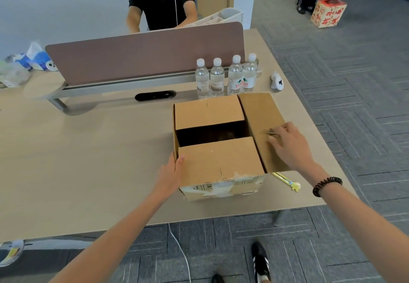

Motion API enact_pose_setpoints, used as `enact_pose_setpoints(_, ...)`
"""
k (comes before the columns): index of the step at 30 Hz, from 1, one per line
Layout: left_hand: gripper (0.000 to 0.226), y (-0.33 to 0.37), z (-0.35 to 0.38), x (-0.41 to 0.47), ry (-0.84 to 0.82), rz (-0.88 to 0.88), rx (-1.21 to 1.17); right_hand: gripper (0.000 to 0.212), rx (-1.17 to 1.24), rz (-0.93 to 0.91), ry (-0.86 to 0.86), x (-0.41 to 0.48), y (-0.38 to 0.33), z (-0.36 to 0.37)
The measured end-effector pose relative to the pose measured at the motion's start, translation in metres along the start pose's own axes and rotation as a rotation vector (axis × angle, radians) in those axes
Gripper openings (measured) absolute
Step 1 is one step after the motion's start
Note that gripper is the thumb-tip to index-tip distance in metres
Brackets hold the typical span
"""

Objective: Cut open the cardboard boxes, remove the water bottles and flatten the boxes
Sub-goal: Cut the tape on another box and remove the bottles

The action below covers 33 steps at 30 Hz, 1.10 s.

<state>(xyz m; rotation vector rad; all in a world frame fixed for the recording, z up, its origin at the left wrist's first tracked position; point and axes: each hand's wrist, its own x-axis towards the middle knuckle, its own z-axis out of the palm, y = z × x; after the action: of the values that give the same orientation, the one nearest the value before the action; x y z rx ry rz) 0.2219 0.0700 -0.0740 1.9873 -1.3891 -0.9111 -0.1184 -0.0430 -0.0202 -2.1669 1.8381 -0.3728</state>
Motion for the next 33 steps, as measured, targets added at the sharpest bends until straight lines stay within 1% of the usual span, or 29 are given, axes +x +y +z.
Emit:
enact_pose_setpoints(2, 0.055, 0.001, 0.000, 0.000, 0.002, 0.005, -0.005, 0.060, 0.100, 0.094, -0.150, -0.003, -0.012, 0.008)
enact_pose_setpoints(3, 0.054, 0.001, 0.000, -0.001, 0.005, 0.004, -0.003, 0.068, 0.099, 0.107, -0.206, -0.003, -0.016, 0.014)
enact_pose_setpoints(5, 0.054, 0.003, 0.000, -0.002, 0.015, 0.002, 0.013, 0.074, 0.098, 0.107, -0.268, -0.004, -0.022, 0.026)
enact_pose_setpoints(6, 0.054, 0.004, 0.000, -0.003, 0.020, 0.005, 0.024, 0.071, 0.128, 0.112, -0.279, -0.003, -0.024, 0.032)
enact_pose_setpoints(9, 0.054, 0.008, -0.001, -0.006, 0.032, -0.002, 0.034, 0.051, 0.258, 0.152, -0.275, -0.002, -0.028, 0.042)
enact_pose_setpoints(12, 0.052, 0.010, -0.001, -0.006, 0.048, -0.006, 0.027, 0.036, 0.472, 0.165, -0.281, -0.002, -0.029, 0.046)
enact_pose_setpoints(15, 0.051, 0.011, -0.001, -0.006, 0.055, -0.002, 0.018, 0.032, 0.753, 0.226, -0.311, -0.005, -0.028, 0.048)
enact_pose_setpoints(18, 0.051, 0.014, 0.000, -0.007, 0.075, -0.011, 0.030, 0.033, 0.888, 0.281, -0.326, -0.008, -0.028, 0.048)
enact_pose_setpoints(20, 0.053, 0.015, 0.000, -0.006, 0.096, -0.021, 0.061, 0.034, 0.829, 0.242, -0.330, -0.007, -0.029, 0.046)
enact_pose_setpoints(21, 0.054, 0.017, 0.000, -0.008, 0.106, -0.024, 0.083, 0.036, 0.752, 0.204, -0.329, -0.008, -0.029, 0.043)
enact_pose_setpoints(23, 0.057, 0.018, 0.000, -0.007, 0.119, -0.043, 0.160, 0.047, 0.585, 0.167, -0.317, -0.004, -0.030, 0.040)
enact_pose_setpoints(25, 0.059, 0.022, -0.002, -0.010, 0.146, -0.071, 0.367, 0.060, 0.434, 0.177, -0.289, -0.002, -0.028, 0.037)
enact_pose_setpoints(27, 0.062, 0.027, -0.005, -0.011, 0.190, -0.095, 0.573, 0.066, 0.289, 0.170, -0.235, -0.002, -0.028, 0.034)
enact_pose_setpoints(29, 0.061, 0.030, -0.008, -0.009, 0.242, -0.106, 0.712, 0.065, 0.134, 0.091, -0.131, -0.003, -0.032, 0.028)
enact_pose_setpoints(30, 0.056, 0.034, -0.010, -0.007, 0.266, -0.093, 0.781, 0.061, 0.055, 0.020, -0.060, -0.003, -0.034, 0.025)
enact_pose_setpoints(32, 0.044, 0.038, -0.012, -0.003, 0.318, 0.026, 0.863, 0.052, -0.017, -0.133, 0.034, -0.002, -0.041, 0.020)
enact_pose_setpoints(33, 0.041, 0.040, -0.014, 0.001, 0.316, 0.123, 0.842, 0.048, -0.011, -0.196, 0.030, -0.001, -0.045, 0.019)
